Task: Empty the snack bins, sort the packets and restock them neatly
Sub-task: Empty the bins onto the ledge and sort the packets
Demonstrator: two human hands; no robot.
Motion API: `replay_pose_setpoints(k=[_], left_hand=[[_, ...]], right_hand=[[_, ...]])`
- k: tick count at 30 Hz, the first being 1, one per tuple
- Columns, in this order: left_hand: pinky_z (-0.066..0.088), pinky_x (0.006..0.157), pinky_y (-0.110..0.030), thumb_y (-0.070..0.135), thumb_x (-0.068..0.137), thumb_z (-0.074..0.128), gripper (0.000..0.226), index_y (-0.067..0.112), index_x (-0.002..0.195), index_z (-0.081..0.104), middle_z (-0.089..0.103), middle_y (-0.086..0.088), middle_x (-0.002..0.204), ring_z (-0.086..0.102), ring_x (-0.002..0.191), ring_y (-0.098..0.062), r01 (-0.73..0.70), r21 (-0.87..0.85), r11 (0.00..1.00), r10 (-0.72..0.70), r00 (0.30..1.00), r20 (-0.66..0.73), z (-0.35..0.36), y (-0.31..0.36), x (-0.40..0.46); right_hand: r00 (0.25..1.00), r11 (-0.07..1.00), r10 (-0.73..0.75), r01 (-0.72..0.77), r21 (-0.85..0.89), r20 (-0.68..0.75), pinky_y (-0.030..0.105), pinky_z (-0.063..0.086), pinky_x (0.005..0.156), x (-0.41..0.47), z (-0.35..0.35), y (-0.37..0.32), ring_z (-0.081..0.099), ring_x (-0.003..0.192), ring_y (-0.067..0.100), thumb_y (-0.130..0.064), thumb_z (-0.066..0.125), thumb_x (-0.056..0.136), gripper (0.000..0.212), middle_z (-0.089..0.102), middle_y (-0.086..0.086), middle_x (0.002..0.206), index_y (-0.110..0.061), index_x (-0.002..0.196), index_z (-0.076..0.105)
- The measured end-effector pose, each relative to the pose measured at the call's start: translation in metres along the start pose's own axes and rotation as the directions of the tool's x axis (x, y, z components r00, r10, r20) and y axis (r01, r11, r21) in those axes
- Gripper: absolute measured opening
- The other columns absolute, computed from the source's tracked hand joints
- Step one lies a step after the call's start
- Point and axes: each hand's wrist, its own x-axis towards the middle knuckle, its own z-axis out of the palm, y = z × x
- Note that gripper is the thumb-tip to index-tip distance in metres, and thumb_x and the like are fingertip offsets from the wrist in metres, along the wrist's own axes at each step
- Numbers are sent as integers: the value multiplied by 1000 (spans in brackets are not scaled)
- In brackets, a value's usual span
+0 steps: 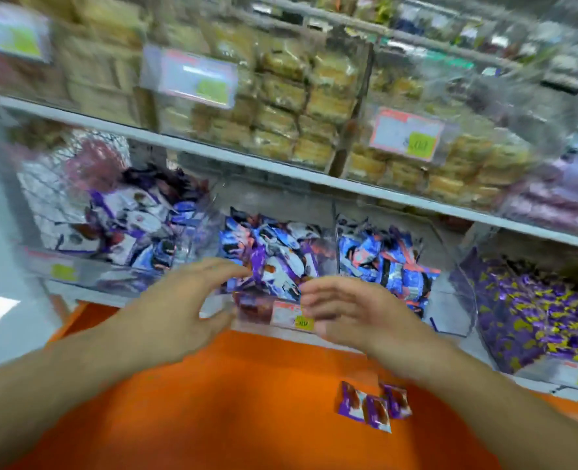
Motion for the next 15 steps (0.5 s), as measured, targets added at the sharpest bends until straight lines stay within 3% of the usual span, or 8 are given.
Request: replay_pose_setpoints(k=[4, 6, 8, 11, 15], left_hand=[[31, 123, -43, 50, 98, 60, 75, 42, 161, 20, 13, 16, 170, 27, 153, -13, 67, 200, 977, -56, 997, -61, -16, -47, 10], [28, 124, -44, 56, 100, 53, 82, 44, 163, 2, -10, 17, 171, 26, 155, -17, 116, 230, 966, -120, 993, 5, -17, -60, 13], [29, 124, -40, 58, 102, 47, 83, 44, 162, -7, -26, 21, 166, 26, 155, -16, 131, 217, 967, -151, 985, 80, -10, -65, 12], [37, 119, -33, 55, 104, 47, 83, 41, 163, -9, -31, 21, 165, 11, 159, -12, 145, 156, 977, -162, 982, 99, -11, -63, 14], [33, 120, -34, 53, 104, 49, 82, 39, 164, -6, -25, 18, 168, 13, 159, -14, 165, 90, 982, -172, 982, 77, -6, -63, 18]], right_hand=[[987, 955, -17, -32, -296, -160, 42, 53, 107, 65, 15, -34, 53, 134, 7, -35, 75, 96, 52, 49, -14, 147, -47, 140, 51], [984, 877, 41, -119, -466, -174, 45, 43, 116, 103, 19, -35, 41, 144, 19, -50, 76, 92, 71, 33, -6, 159, -47, 151, 38], [968, 817, 174, -243, -523, -179, 49, 34, 122, 136, 23, -28, 30, 152, 28, -61, 77, 86, 86, 19, -3, 165, -48, 157, 29], [935, 755, 309, -351, -554, -173, 47, 33, 122, 167, 34, -12, 35, 149, 32, -76, 76, 76, 95, 23, 3, 163, -44, 156, 37], [928, 731, 309, -371, -573, -208, 43, 33, 121, 186, 44, 5, 35, 148, 32, -88, 74, 65, 95, 30, 2, 159, -42, 146, 54]])
